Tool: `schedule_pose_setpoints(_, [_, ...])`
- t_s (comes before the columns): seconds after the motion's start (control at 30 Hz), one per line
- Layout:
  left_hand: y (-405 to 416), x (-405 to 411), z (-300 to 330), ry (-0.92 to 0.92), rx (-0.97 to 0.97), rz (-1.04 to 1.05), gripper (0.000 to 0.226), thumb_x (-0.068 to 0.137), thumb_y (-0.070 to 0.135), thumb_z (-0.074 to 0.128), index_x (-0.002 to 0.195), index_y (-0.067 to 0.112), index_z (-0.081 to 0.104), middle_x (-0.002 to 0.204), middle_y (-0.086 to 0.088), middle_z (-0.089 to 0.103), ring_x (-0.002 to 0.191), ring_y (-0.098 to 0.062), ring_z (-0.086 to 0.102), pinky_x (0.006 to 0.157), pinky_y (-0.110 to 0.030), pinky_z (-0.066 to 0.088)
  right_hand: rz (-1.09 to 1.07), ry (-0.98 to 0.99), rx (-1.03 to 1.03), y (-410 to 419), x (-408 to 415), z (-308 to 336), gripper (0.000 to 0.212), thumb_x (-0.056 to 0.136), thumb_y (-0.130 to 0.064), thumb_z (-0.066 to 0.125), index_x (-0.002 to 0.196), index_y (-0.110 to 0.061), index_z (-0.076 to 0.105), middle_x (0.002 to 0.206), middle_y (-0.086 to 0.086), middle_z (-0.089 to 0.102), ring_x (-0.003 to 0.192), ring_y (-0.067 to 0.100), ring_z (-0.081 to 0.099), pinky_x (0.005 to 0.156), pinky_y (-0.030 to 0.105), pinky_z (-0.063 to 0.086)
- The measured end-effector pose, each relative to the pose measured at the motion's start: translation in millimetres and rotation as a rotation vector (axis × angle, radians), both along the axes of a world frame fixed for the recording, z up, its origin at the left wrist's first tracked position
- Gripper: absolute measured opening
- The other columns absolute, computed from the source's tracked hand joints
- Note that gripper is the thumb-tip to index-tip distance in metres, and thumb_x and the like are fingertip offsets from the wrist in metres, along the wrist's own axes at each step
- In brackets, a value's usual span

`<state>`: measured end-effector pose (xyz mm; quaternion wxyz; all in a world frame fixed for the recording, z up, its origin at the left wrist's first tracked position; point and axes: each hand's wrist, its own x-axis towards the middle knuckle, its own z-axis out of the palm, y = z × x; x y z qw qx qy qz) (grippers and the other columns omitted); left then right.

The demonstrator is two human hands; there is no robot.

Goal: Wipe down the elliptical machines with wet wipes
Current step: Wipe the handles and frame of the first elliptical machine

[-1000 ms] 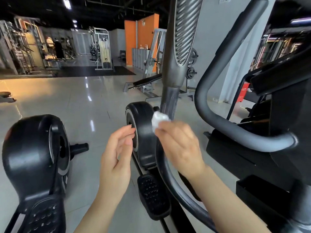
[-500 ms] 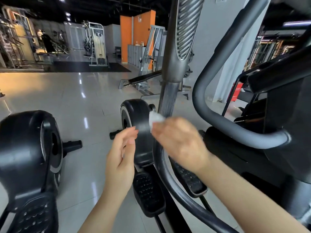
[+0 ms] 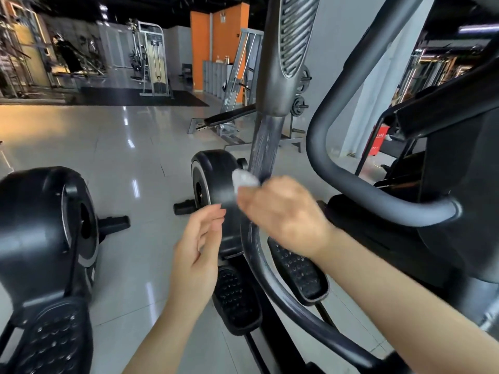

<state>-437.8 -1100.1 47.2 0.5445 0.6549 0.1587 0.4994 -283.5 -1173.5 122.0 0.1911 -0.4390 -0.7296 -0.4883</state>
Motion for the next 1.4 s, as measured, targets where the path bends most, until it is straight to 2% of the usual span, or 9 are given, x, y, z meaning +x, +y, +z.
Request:
schedule_pose_setpoints(0.13, [-0.6,-2.1,-1.8,-0.003,0.017,0.023,0.025,0.096,0.028,0.047,0.118,0.027,0.060,0.118,0.016,0.067,0.117,-0.008,0.061,0.098,-0.018,0.045,-0.096,-0.106,-0.323,-20.1,11.9,-76.3,0.015,0.092,-0.003,0.061,0.089,-0.012,0.073,0.114,0.004,0.070,0.082,0.018,0.057,0.068,0.029,0.046])
schedule_pose_setpoints(0.27, [-0.6,0.1,0.9,-0.004,0.015,0.023,0.025,0.095,0.030,0.048,0.115,0.025,0.062,0.117,0.016,0.067,0.116,-0.007,0.061,0.094,-0.014,0.044,-0.051,0.016,-0.177,-22.6,14.4,-44.0,0.018,0.094,0.000,0.058,0.099,-0.009,0.073,0.119,0.005,0.069,0.085,0.021,0.065,0.064,0.034,0.056])
schedule_pose_setpoints(0.43, [-1.5,9.2,25.9,-0.047,0.047,0.019,0.021,0.095,0.028,0.048,0.111,0.033,0.061,0.114,0.017,0.067,0.114,-0.008,0.061,0.094,-0.016,0.045,0.072,0.458,0.259,-7.0,-4.3,35.7,0.016,0.083,0.012,0.068,0.093,0.001,0.074,0.114,0.011,0.065,0.088,0.026,0.065,0.074,0.035,0.056])
schedule_pose_setpoints(0.53, [-0.1,12.5,40.3,-0.066,0.117,0.043,0.022,0.097,0.026,0.047,0.113,0.032,0.060,0.116,0.015,0.067,0.114,-0.008,0.061,0.094,-0.016,0.044,0.192,0.748,0.271,0.2,-20.0,30.5,0.012,0.086,0.008,0.068,0.093,-0.001,0.073,0.106,0.018,0.060,0.093,0.013,0.060,0.078,0.025,0.051])
schedule_pose_setpoints(0.73, [0.6,3.2,21.7,-0.022,0.060,0.071,0.022,0.095,0.027,0.048,0.112,0.029,0.061,0.116,0.015,0.067,0.114,-0.008,0.062,0.096,-0.020,0.047,0.164,1.379,0.075,-3.7,-37.3,-58.7,0.010,0.082,-0.007,0.076,0.084,-0.016,0.072,0.097,-0.001,0.062,0.082,0.011,0.058,0.068,0.015,0.042])
schedule_pose_setpoints(0.9, [-1.0,-3.6,19.0,0.014,0.074,0.122,0.019,0.095,0.034,0.049,0.109,0.035,0.061,0.112,0.021,0.067,0.111,-0.004,0.062,0.092,-0.015,0.046,0.466,1.534,0.242,5.4,-38.3,0.8,0.021,0.083,-0.003,0.072,0.082,-0.023,0.070,0.104,0.009,0.068,0.100,0.030,0.065,0.082,0.039,0.053])
schedule_pose_setpoints(1.07, [-6.2,-9.1,18.7,0.061,0.118,0.153,0.021,0.097,0.026,0.047,0.112,0.027,0.062,0.111,0.022,0.066,0.108,-0.002,0.061,0.093,-0.012,0.043,0.638,1.556,0.314,12.1,-43.2,31.5,0.032,0.089,0.005,0.064,0.084,-0.026,0.064,0.096,0.015,0.069,0.100,0.037,0.066,0.088,0.044,0.054])
schedule_pose_setpoints(1.27, [-27.9,-9.3,-26.0,0.250,0.232,0.233,0.034,0.095,0.037,0.043,0.116,0.020,0.063,0.112,0.019,0.064,0.107,0.004,0.058,0.090,-0.004,0.038,0.074,1.724,-0.077,-21.4,-49.6,-100.0,0.012,0.090,-0.010,0.068,0.084,-0.020,0.067,0.100,-0.014,0.072,0.082,0.010,0.068,0.074,0.021,0.051])
schedule_pose_setpoints(1.4, [-42.8,3.2,-58.8,0.286,0.366,0.214,0.030,0.096,0.027,0.047,0.124,0.020,0.055,0.120,0.013,0.053,0.115,0.001,0.051,0.096,-0.013,0.041,-0.279,1.503,-0.287,-56.2,-30.6,-152.4,0.014,0.085,-0.019,0.067,0.087,-0.028,0.057,0.083,-0.008,0.069,0.069,0.012,0.065,0.062,0.032,0.050])
